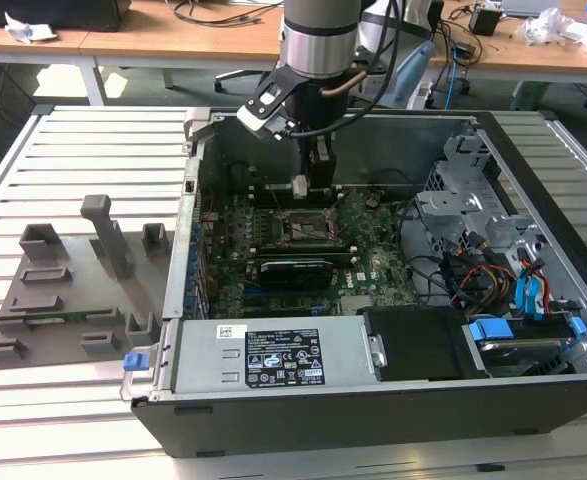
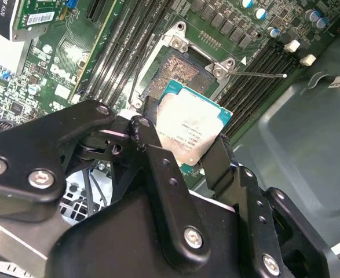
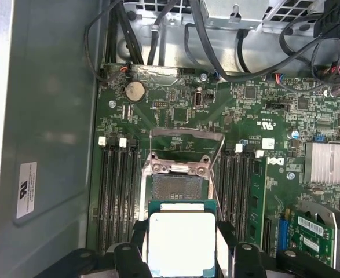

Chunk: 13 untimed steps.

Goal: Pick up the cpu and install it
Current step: 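Place the cpu into insertion slot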

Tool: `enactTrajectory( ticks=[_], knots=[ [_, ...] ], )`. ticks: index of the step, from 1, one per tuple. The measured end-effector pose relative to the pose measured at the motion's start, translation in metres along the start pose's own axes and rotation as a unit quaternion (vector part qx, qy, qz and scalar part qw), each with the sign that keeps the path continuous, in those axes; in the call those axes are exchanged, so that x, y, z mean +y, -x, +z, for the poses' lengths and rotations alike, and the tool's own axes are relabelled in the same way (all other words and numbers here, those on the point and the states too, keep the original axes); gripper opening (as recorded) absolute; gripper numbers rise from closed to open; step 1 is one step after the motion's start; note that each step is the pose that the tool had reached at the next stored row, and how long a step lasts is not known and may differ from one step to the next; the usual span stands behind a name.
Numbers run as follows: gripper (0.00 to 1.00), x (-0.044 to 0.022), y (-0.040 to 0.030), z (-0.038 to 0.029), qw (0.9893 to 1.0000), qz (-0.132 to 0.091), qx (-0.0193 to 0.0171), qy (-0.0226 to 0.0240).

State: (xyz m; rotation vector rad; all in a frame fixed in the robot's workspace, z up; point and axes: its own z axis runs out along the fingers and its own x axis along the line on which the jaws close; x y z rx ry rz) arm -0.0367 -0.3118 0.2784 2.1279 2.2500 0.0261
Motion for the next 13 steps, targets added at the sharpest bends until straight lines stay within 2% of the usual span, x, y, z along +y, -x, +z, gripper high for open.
enactTrajectory(
  ticks=[13],
  knots=[
    [0.55, -0.0007, -0.0003, 0.0155, 1.0000, 0.000, -0.0001, 0.0000]
  ],
)
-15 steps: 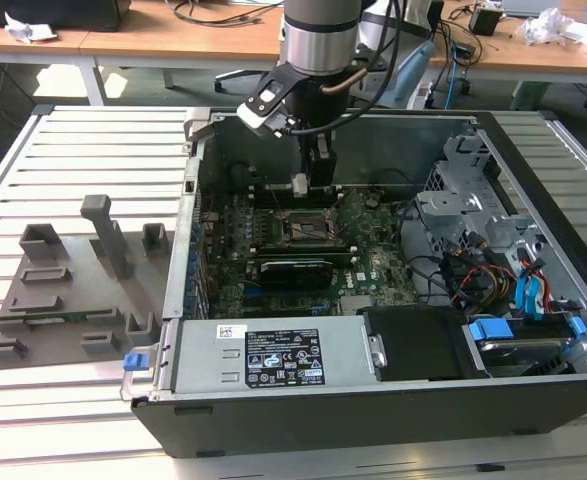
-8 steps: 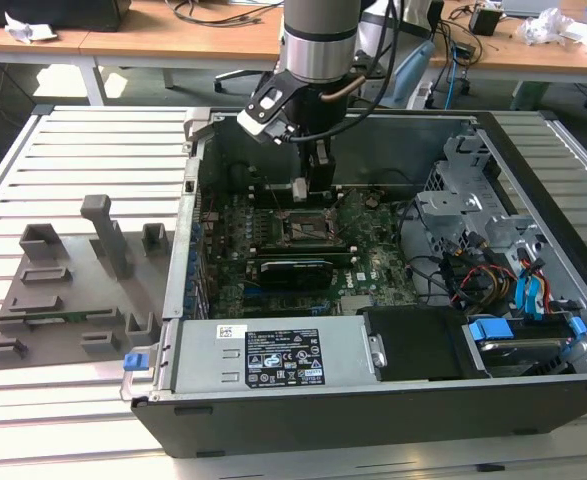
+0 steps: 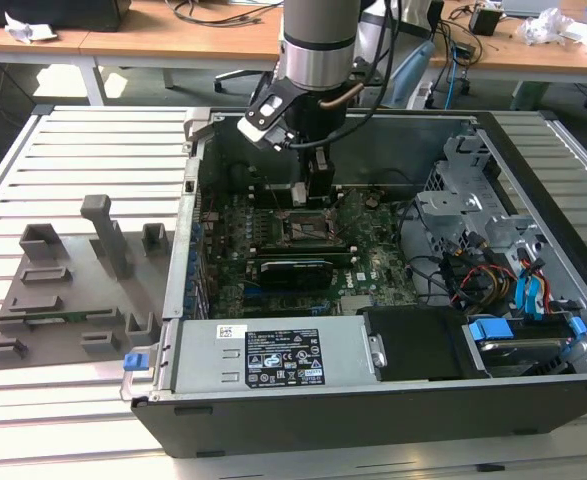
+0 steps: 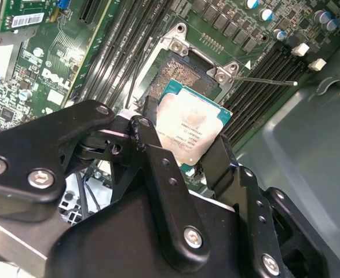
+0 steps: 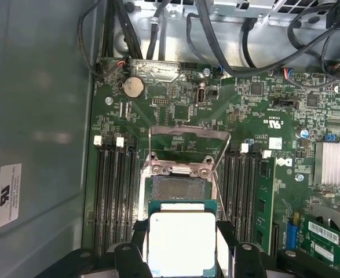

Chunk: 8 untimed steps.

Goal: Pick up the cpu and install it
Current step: 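Place the cpu into insertion slot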

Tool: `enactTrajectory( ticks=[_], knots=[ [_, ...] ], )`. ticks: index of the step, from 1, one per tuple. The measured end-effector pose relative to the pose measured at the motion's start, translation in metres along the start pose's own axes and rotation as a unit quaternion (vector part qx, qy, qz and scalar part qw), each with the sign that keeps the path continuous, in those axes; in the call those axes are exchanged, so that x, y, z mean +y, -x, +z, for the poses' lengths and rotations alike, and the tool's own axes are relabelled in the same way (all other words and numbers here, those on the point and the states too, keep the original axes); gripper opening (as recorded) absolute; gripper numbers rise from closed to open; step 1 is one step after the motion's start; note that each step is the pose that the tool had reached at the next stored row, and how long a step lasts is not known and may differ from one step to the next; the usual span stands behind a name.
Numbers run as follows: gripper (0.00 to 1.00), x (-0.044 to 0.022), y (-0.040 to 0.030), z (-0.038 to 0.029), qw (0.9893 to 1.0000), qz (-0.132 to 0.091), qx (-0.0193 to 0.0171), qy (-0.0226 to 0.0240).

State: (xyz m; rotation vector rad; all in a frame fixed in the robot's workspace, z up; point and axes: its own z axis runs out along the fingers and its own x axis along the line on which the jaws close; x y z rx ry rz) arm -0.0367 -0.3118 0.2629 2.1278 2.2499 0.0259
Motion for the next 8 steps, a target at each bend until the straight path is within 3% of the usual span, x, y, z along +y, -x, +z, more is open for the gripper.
enactTrajectory(
  ticks=[5, 8],
  knots=[
    [0.55, -0.0005, -0.0002, 0.0103, 1.0000, 0.001, -0.0004, 0.0000],
    [0.55, -0.0006, -0.0001, 0.0142, 1.0000, 0.004, -0.0039, -0.0003]
  ],
)
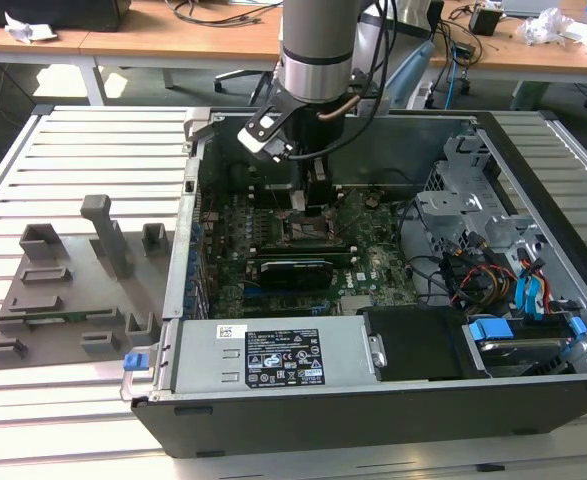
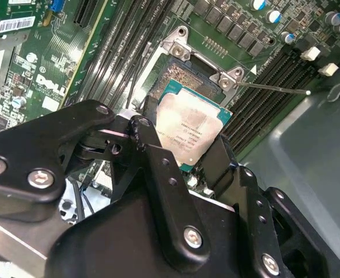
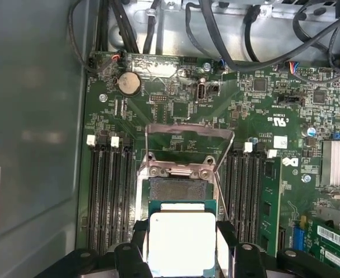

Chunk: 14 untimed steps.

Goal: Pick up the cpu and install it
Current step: 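Place the cpu into insertion slot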

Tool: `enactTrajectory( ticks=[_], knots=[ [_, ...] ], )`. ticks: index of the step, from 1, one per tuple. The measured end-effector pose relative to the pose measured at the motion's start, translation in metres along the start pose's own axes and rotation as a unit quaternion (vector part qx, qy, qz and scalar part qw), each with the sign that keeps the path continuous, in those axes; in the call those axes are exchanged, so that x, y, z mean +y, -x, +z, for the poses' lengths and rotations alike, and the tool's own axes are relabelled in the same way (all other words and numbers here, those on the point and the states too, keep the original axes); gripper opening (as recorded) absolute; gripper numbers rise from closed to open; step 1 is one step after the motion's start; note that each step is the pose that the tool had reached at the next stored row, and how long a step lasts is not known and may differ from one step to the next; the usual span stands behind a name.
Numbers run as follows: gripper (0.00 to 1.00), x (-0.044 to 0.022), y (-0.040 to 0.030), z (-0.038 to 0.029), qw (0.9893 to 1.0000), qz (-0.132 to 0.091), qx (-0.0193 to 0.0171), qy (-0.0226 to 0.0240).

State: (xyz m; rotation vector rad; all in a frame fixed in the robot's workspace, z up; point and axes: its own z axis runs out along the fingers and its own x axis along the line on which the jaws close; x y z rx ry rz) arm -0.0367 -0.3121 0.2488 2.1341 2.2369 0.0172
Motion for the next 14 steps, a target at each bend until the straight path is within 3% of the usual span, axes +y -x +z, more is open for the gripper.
enactTrajectory(
  ticks=[12, 14],
  knots=[
    [0.55, 0.0013, 0.0012, 0.0222, 1.0000, 0.000, -0.0003, 0.0000],
    [0.55, 0.0013, 0.0010, 0.0285, 1.0000, 0.000, -0.0003, 0.0000]
  ],
)
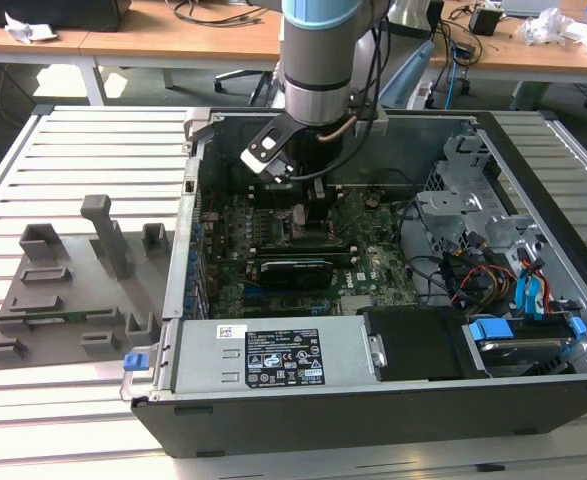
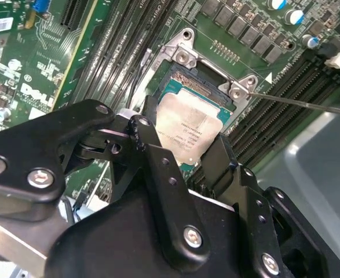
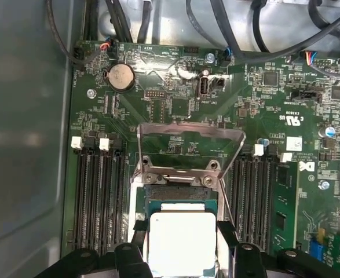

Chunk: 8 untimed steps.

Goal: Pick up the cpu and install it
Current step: 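Place the cpu into insertion slot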

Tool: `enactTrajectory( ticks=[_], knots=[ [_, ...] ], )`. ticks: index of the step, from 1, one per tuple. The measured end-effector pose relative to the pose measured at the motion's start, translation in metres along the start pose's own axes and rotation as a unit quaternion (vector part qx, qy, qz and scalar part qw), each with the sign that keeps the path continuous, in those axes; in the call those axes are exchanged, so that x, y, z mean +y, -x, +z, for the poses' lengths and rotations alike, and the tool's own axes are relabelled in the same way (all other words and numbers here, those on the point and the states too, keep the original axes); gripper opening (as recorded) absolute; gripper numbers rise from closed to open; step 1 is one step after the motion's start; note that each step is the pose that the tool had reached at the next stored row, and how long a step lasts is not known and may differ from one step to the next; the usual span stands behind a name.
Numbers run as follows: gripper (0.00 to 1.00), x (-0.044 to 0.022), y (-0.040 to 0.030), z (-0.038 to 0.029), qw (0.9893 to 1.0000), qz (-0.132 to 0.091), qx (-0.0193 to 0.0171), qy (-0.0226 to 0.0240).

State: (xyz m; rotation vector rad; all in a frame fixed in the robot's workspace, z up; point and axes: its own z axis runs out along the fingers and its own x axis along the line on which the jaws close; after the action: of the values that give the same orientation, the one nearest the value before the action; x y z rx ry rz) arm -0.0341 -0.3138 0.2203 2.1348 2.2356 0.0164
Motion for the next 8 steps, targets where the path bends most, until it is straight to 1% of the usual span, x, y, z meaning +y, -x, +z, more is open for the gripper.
enactTrajectory(
  ticks=[4, 6, 8],
  knots=[
    [0.55, 0.0002, -0.0002, 0.0067, 1.0000, 0.000, 0.0000, 0.0000],
    [0.55, 0.0002, -0.0004, 0.0130, 1.0000, 0.000, 0.0000, 0.0000],
    [0.55, 0.0001, -0.0004, 0.0162, 1.0000, 0.000, 0.0000, 0.0000]
  ],
)
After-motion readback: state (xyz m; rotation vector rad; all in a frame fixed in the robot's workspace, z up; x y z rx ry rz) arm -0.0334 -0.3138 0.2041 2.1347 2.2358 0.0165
